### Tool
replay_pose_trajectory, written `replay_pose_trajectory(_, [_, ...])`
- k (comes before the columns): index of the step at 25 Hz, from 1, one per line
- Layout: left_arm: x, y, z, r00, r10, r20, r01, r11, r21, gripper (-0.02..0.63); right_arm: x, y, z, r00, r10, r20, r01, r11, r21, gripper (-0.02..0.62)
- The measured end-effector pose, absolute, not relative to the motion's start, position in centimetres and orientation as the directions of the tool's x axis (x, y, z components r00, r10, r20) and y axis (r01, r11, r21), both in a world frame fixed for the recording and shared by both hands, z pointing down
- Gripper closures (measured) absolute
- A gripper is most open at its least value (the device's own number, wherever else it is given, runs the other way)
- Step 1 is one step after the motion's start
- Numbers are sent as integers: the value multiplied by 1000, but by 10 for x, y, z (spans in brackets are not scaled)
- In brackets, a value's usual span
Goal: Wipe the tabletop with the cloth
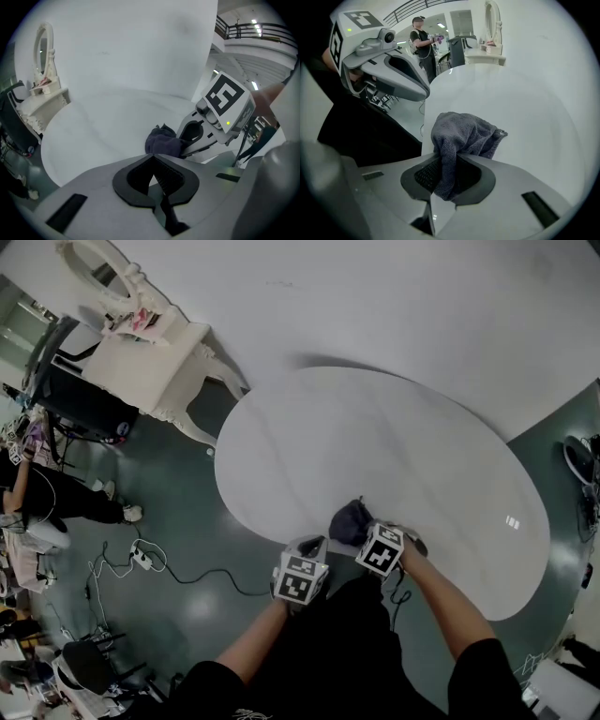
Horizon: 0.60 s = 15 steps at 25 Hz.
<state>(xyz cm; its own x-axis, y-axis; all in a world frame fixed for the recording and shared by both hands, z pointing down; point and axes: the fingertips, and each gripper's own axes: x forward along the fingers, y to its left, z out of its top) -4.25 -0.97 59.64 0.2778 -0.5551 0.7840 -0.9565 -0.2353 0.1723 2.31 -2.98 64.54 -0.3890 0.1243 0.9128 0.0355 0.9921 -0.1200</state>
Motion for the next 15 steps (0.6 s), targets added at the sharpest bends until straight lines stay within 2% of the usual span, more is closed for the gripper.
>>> replay_pose_trajectory(15, [-171, 10, 595, 230, -623, 747, -973, -124, 196, 600, -101, -18, 648, -388, 120, 914, 30, 993, -118, 538])
